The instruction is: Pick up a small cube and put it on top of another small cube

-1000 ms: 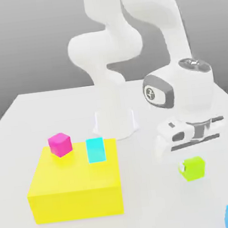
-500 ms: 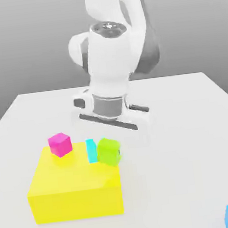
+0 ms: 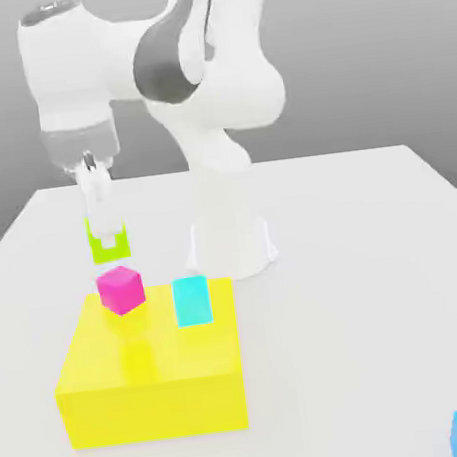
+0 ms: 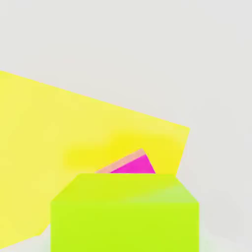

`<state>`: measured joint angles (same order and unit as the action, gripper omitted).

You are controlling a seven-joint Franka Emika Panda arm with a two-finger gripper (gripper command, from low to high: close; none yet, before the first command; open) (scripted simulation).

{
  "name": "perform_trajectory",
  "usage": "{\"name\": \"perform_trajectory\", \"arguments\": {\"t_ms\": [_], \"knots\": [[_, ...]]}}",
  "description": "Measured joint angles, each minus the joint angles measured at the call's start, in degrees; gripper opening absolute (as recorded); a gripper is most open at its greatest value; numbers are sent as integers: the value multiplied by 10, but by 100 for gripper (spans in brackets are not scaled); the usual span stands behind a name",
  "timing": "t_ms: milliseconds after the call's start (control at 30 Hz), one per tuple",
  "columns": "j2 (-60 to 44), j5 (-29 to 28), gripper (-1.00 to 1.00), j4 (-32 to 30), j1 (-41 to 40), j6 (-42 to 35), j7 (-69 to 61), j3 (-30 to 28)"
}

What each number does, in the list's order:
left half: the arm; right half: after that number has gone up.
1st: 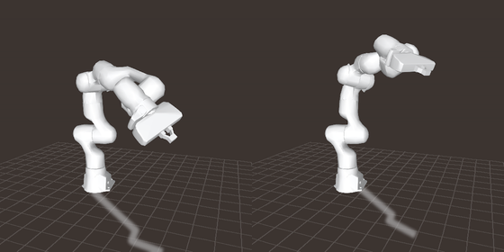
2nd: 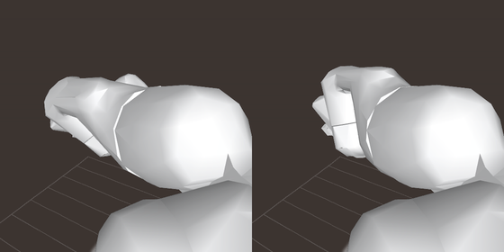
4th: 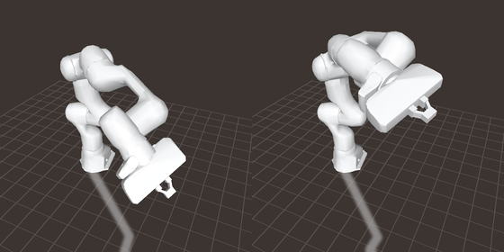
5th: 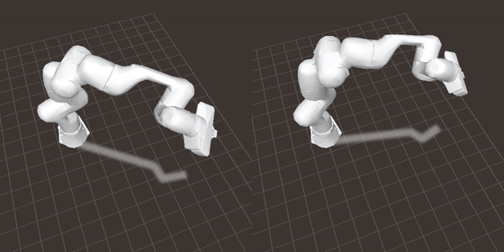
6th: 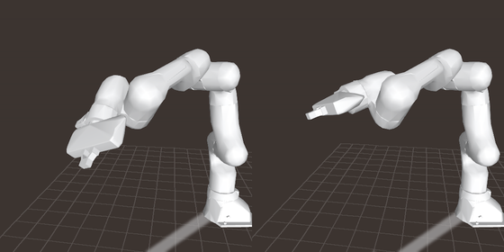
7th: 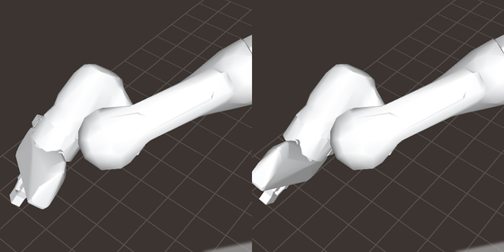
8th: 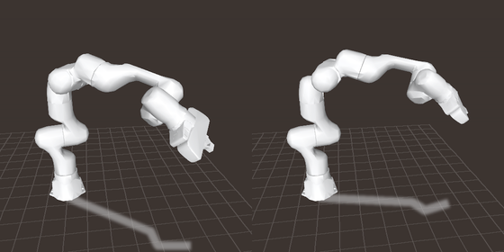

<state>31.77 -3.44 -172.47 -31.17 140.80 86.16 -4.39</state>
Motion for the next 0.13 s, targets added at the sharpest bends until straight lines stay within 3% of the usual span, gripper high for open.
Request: {"name": "perform_trajectory", "arguments": {"t_ms": [33, 133], "knots": [[-14, 0, 100, -6, -1, 19, 0, 0], [-14, 0, 100, -6, -1, 19, 0, 0]]}}
